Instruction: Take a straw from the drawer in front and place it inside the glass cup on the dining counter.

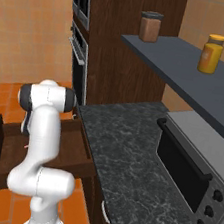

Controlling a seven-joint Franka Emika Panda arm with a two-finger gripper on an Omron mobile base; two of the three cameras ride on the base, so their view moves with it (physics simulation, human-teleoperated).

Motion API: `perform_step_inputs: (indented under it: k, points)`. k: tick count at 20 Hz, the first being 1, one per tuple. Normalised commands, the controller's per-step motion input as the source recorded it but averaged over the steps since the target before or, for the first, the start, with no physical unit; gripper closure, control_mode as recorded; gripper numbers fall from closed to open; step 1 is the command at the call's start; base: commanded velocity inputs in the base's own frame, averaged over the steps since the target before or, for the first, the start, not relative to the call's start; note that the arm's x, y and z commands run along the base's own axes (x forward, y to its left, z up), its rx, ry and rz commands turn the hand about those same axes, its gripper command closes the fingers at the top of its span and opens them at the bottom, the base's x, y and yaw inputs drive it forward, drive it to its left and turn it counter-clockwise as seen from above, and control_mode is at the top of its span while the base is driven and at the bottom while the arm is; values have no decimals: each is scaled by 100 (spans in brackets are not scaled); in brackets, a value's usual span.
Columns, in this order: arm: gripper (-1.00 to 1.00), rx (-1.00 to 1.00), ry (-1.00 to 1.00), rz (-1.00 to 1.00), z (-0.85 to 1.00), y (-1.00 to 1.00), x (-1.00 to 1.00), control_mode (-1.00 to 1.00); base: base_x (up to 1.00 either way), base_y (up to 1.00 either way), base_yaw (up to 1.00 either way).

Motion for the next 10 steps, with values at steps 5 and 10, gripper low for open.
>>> perform_step_inputs:
  k: [5, 10]
  points:
    - [-100, 0, 0, -1, -27, 18, 13, -100, 0, 0, 0]
    - [-100, 0, 0, -1, -33, 13, 13, -100, 0, 0, 0]
